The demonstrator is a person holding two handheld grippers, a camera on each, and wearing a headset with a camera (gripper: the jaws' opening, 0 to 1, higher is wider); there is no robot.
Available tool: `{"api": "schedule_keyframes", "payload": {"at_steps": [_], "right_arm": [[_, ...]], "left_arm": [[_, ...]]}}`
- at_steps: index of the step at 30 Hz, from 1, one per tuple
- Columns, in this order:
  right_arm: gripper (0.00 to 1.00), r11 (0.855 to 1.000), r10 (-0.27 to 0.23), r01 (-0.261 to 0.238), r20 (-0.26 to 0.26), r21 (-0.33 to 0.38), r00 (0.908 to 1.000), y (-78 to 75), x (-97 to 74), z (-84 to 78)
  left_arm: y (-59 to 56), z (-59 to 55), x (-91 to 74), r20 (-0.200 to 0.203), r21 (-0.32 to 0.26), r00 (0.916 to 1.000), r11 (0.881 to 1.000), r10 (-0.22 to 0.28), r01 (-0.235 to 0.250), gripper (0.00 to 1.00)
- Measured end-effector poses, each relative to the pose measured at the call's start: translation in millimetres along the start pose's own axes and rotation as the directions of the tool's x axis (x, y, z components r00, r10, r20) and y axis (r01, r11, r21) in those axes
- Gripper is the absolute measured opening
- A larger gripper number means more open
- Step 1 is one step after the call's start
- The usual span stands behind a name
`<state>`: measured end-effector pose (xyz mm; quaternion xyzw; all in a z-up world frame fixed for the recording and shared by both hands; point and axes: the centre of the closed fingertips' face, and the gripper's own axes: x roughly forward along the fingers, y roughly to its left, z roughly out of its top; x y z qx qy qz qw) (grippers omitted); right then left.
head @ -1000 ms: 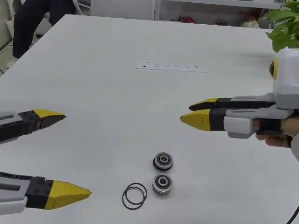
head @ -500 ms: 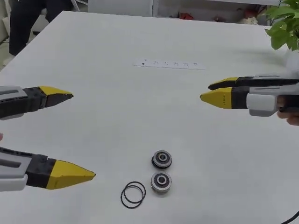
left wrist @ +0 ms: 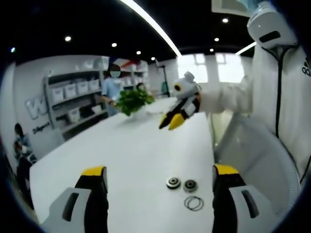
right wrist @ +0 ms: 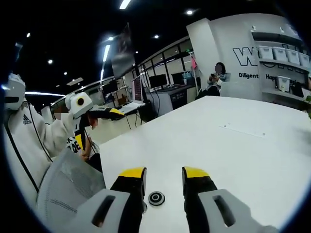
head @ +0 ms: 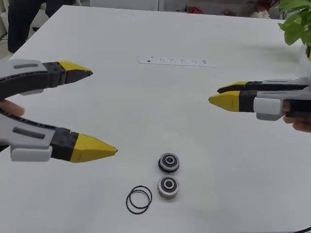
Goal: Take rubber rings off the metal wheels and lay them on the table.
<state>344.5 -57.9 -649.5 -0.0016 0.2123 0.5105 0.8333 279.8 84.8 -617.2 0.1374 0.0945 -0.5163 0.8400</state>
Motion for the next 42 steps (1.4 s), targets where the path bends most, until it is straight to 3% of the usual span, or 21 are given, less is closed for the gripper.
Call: {"api": "schedule_keyframes", "payload": {"at_steps": [5, 10, 21, 31, 35, 42], "right_arm": [[0.27, 1.0, 0.026, -0.026, -0.028, -0.013, 0.9993, -0.2, 16.7, -23.1], [0.27, 0.998, 0.055, -0.055, -0.024, 0.0, 0.9982, 2.3, 26.6, -38.6], [0.28, 0.997, 0.077, -0.079, -0.114, -0.017, 0.9906, 6.0, 46.1, -81.8], [0.28, 0.99, 0.12, -0.132, -0.185, -0.052, 0.9753, 15.4, 58.9, -109.3], [0.27, 0.989, 0.128, -0.141, -0.196, -0.054, 0.9722, 17.3, 61.2, -117.0], [0.26, 0.988, 0.131, -0.144, -0.209, -0.049, 0.9691, 14.5, 64.2, -127.4]], "left_arm": [[7.2, 2.6, 14.5, 0.001, 0.016, 1.0, 1.0, -0.005, 0.005, 0.87], [11.5, -4.3, 30.0, -0.024, 0.044, 0.9996, 0.999, -0.016, 0.017, 0.82], [6.0, -17.2, 70.3, -0.046, 0.05, 0.995, 0.995, -0.088, 0.09, 0.76], [-2.1, -26.9, 100.8, -0.041, 0.039, 0.9869, 0.987, -0.156, 0.158, 0.66], [-6.0, -34.2, 111.7, -0.031, 0.024, 0.9856, 0.986, -0.166, 0.167, 0.6], [-18.4, -60.0, 127.1, -0.061, 0.006, 0.9814, 0.983, -0.182, 0.183, 0.54]]}}
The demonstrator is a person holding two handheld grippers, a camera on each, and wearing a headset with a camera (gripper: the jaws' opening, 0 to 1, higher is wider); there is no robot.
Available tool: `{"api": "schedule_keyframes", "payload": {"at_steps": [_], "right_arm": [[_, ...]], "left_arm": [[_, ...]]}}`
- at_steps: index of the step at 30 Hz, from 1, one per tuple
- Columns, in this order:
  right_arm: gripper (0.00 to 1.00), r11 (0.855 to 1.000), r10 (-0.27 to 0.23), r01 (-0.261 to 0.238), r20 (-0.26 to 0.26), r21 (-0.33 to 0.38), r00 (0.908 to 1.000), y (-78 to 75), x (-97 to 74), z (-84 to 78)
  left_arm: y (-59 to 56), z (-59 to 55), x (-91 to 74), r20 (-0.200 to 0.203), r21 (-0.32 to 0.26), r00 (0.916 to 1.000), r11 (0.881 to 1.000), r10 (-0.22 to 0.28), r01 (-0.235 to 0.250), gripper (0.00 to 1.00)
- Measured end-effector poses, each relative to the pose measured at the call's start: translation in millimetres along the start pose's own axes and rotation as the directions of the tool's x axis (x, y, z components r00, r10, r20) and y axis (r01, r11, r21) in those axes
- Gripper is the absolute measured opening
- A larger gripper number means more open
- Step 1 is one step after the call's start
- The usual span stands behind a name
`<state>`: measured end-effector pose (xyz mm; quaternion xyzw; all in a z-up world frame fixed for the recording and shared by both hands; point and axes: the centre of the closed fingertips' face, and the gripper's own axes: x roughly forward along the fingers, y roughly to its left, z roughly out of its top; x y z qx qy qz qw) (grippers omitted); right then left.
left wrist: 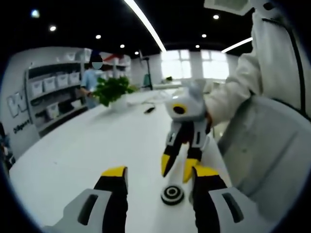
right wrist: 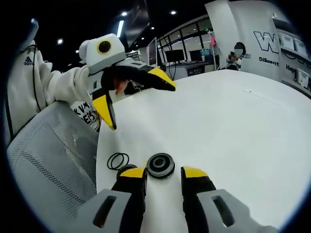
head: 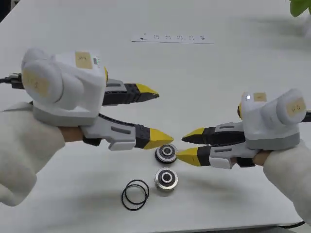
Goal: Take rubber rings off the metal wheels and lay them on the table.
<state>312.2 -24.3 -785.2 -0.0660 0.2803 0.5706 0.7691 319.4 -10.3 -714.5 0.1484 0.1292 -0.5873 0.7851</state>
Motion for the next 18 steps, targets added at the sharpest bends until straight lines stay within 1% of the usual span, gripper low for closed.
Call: {"api": "schedule_keyframes", "payload": {"at_steps": [2, 6, 9, 14, 16, 18], "right_arm": [[0.25, 1.0, -0.001, 0.001, -0.004, -0.007, 1.0, -0.4, 0.8, -1.5], [0.24, 1.0, 0.002, -0.003, -0.025, -0.02, 0.9997, 0.2, 3.2, -7.6], [0.23, 0.999, 0.007, -0.009, -0.04, -0.036, 0.9992, 1.1, 5.5, -11.0], [0.23, 0.998, 0.012, -0.016, -0.058, -0.059, 0.9982, 2.2, 9.4, -14.3], [0.22, 0.998, 0.013, -0.017, -0.063, -0.063, 0.9979, 2.2, 11.0, -15.1], [0.23, 0.998, 0.015, -0.019, -0.065, -0.065, 0.9978, 2.6, 11.9, -15.5]], "left_arm": [[-3.3, -5.6, 4.1, -0.011, 0.008, 0.9999, 1.0, -0.008, 0.008, 0.51], [-7.5, -14.0, 10.4, -0.025, -0.004, 0.9994, 1.0, -0.022, 0.022, 0.47], [-7.4, -22.1, 14.8, -0.044, 0.003, 0.9988, 1.0, -0.022, 0.022, 0.45], [-6.4, -34.1, 22.1, -0.069, -0.003, 0.9972, 1.0, -0.028, 0.028, 0.37], [-7.4, -39.8, 24.9, -0.08, -0.011, 0.996, 0.999, -0.038, 0.037, 0.33], [-8.5, -43.4, 26.8, -0.087, -0.016, 0.9954, 0.999, -0.041, 0.04, 0.32]]}}
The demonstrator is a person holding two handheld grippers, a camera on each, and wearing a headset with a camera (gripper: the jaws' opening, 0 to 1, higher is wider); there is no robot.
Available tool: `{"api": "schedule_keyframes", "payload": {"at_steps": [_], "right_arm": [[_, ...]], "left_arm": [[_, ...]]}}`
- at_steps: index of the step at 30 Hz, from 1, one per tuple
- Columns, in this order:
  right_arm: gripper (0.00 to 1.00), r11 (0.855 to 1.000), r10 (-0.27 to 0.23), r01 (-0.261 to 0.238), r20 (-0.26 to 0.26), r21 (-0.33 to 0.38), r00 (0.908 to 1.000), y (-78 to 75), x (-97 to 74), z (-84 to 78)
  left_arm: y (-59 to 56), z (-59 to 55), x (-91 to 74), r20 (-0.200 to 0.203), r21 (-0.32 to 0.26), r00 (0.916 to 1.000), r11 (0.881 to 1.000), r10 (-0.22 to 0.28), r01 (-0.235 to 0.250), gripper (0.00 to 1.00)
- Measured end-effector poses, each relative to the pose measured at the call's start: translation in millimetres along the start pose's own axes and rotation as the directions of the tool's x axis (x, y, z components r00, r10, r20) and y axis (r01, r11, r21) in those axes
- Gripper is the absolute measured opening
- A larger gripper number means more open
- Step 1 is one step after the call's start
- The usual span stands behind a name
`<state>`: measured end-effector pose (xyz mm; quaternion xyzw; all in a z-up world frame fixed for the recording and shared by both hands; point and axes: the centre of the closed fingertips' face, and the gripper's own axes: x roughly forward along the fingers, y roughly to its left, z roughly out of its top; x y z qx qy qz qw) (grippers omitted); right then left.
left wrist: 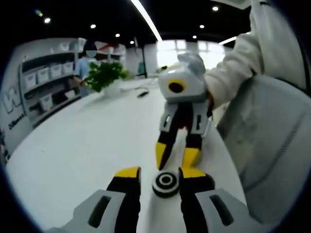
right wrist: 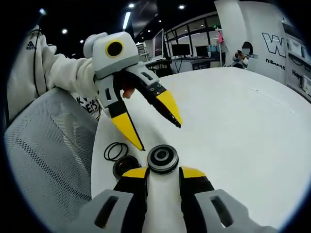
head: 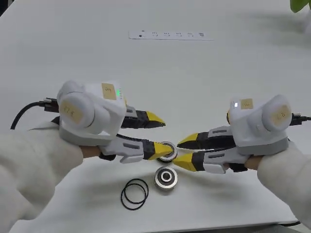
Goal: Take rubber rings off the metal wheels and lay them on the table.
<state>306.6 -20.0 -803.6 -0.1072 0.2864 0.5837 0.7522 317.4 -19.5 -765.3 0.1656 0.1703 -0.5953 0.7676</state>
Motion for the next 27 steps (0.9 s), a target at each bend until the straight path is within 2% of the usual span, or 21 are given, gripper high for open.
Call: {"api": "schedule_keyframes", "payload": {"at_steps": [6, 11, 17, 27], "right_arm": [[0.22, 1.0, -0.001, 0.0, -0.011, -0.014, 0.9999, -0.4, 3.2, -2.8], [0.22, 1.0, -0.001, 0.0, -0.008, -0.018, 1.0, -0.4, 4.1, -3.1], [0.23, 1.0, -0.001, 0.001, -0.001, -0.019, 1.0, 0.0, 4.9, -2.1], [0.22, 1.0, -0.001, 0.001, 0.007, -0.03, 1.0, 1.1, 5.5, -0.4]], "left_arm": [[-0.9, -13.5, 6.5, -0.027, -0.022, 0.9996, 1.0, -0.004, 0.004, 0.27], [-1.9, -19.5, 9.1, -0.039, -0.031, 0.9992, 1.0, -0.007, 0.006, 0.25], [-5.5, -22.8, 11.9, -0.049, -0.031, 0.9987, 0.999, -0.016, 0.014, 0.22], [-7.7, -23.5, 12.7, -0.041, -0.045, 0.999, 0.999, -0.019, 0.017, 0.15]]}}
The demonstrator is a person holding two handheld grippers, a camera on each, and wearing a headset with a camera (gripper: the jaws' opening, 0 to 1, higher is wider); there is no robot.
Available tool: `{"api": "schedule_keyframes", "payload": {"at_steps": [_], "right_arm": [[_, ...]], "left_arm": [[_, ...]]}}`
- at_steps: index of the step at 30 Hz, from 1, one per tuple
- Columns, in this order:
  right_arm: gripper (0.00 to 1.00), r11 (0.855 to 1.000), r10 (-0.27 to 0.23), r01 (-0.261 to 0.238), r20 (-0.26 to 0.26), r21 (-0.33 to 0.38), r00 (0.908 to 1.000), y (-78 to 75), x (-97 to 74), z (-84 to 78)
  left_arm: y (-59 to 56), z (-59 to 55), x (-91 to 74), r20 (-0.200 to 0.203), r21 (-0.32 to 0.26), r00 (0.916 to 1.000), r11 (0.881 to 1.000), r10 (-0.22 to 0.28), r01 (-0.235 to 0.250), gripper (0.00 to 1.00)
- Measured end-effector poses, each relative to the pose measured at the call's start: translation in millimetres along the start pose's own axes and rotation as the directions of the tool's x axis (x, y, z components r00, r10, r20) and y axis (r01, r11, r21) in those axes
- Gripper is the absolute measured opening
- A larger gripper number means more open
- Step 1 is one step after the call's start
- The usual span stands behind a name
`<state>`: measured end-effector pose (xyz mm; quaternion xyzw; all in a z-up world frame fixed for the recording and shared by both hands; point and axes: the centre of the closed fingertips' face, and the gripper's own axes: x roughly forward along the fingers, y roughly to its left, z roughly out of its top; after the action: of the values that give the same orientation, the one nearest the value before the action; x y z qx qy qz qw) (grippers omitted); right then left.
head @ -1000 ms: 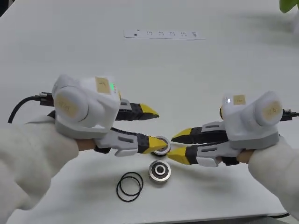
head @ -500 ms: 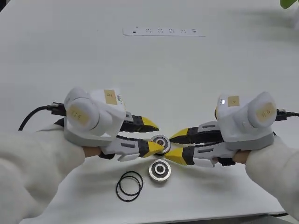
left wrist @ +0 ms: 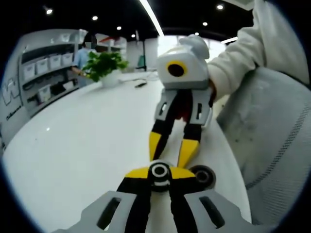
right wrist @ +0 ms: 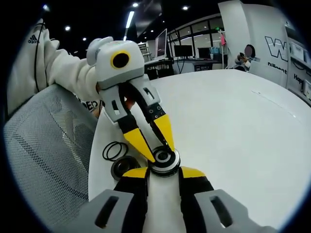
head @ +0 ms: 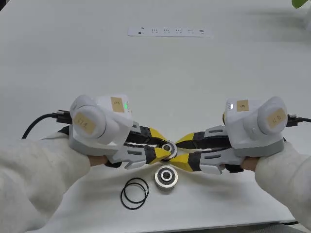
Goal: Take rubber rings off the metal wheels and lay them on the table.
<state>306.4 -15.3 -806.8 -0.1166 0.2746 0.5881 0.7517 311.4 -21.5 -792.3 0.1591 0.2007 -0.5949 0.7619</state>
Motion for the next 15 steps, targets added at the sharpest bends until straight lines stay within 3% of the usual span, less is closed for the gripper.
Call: {"api": "schedule_keyframes", "payload": {"at_steps": [15], "right_arm": [[0.15, 1.0, 0.003, -0.003, -0.017, -0.001, 0.9999, -0.2, -3.2, -3.7]], "left_arm": [[-1.5, -0.7, 0.4, 0.014, -0.013, 0.9999, 1.0, 0.003, -0.002, 0.15]]}}
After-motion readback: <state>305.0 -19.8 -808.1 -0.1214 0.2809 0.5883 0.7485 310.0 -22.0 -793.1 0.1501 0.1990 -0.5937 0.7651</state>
